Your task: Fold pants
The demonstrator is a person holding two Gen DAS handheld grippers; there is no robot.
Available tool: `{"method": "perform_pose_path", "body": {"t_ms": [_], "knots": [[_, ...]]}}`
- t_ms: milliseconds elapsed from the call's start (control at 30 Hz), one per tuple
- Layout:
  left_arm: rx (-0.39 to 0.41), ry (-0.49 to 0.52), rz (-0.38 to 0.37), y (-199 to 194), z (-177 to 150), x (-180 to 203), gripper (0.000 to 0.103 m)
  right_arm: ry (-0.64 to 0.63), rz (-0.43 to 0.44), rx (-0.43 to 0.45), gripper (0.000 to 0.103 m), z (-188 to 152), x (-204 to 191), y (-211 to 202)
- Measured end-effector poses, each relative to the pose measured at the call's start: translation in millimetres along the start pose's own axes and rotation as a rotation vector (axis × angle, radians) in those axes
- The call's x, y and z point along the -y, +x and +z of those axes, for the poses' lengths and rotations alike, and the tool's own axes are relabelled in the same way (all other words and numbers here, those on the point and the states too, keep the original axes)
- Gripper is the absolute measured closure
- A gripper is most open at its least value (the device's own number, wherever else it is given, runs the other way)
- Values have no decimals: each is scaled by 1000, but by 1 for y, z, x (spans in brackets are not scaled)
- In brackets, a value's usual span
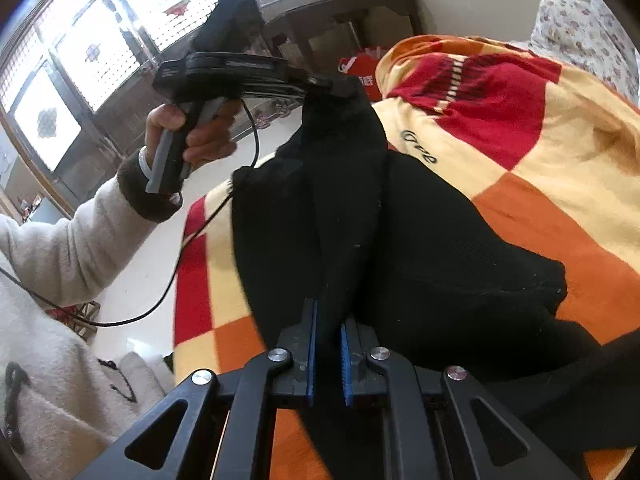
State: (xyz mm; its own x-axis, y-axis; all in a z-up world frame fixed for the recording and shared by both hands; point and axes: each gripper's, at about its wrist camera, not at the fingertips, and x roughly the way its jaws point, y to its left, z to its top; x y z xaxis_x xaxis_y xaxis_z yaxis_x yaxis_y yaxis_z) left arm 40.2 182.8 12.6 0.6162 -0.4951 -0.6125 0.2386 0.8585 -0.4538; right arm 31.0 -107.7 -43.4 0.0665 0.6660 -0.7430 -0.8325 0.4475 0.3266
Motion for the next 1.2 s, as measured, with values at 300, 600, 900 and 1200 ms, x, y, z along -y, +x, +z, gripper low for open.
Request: {"method": "perform_pose_path", "body": {"t_ms": [300,600,900,1200], "knots": [[-24,-5,116,-39,-67,-13,96,25,82,-13,94,-23,-31,13],[25,-157,174,-80,-74,-37,74,17,-16,141,73,-15,-47,-18],[-26,-48,240,-46,-69,19,66,348,-235,231,58,-39,22,-58],[-73,54,297,16,-74,77,66,552,-480,204,51,-6,88,-88]]}}
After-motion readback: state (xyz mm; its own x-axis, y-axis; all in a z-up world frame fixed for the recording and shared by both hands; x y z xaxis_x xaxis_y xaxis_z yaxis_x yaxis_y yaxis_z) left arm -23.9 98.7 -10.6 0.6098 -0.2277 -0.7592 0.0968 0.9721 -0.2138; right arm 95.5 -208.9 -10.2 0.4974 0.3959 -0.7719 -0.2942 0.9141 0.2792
